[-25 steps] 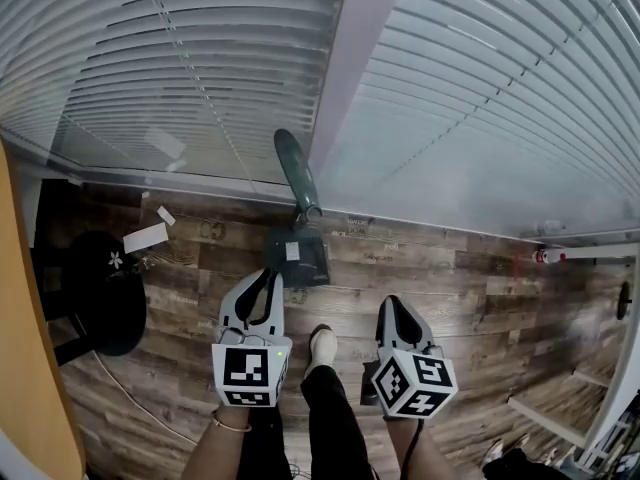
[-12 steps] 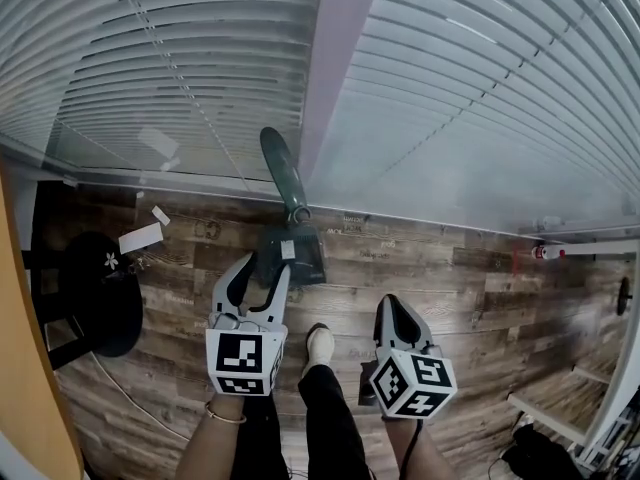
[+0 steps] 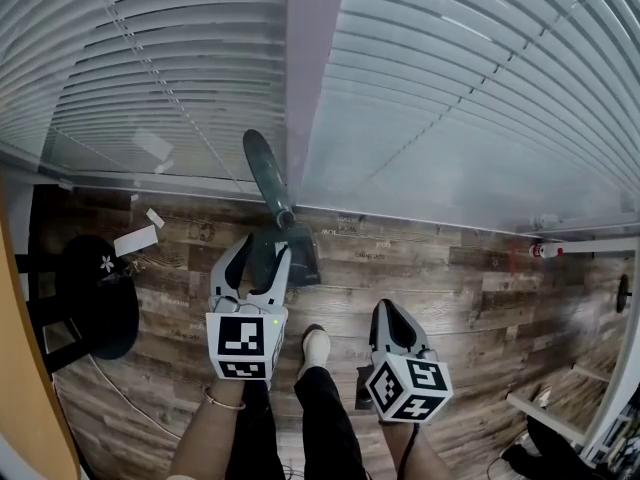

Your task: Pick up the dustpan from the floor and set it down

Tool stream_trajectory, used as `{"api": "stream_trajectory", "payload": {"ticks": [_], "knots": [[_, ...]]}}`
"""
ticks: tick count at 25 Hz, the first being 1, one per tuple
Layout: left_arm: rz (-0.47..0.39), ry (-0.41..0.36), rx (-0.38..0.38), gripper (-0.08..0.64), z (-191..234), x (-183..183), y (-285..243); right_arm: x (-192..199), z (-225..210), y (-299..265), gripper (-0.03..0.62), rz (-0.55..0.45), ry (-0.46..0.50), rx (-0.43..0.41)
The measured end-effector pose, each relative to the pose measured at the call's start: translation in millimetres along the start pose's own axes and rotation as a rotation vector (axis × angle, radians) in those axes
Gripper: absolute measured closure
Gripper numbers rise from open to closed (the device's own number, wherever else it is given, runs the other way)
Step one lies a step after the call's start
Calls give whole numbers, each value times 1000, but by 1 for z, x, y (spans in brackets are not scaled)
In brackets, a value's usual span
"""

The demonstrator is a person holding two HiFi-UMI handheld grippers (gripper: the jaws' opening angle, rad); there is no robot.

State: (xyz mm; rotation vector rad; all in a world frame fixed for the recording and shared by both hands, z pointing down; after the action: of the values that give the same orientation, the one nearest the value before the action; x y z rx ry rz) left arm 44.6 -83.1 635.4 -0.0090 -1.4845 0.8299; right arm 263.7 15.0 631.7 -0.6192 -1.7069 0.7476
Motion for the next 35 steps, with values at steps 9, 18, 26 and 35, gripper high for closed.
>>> {"api": "stream_trajectory", "payload": {"ticks": [9, 18, 26, 35], "knots": [[9, -4, -9, 336, 6, 4, -28, 13, -10, -11, 560, 24, -16, 0], [-2, -43, -33, 367, 7, -3, -49, 17, -25, -21, 560, 34, -32, 19], [5, -32, -41, 448, 7, -8, -54, 18, -26, -22, 560, 43, -42, 18], [9, -39, -77, 462, 8, -7, -49, 17, -25, -24, 560, 49, -49, 20]]}}
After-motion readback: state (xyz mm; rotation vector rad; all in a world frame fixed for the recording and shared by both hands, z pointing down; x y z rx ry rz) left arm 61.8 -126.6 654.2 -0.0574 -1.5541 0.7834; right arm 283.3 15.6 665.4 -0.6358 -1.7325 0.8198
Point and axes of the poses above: the fingertips, and each gripper's own axes: y backward along the fingers, z to its left, x out of its underside, the point moved 7 cm from there along y, backward along the fingers, and after that the axes turned 6 degrees about x, right-handed, at the moved point
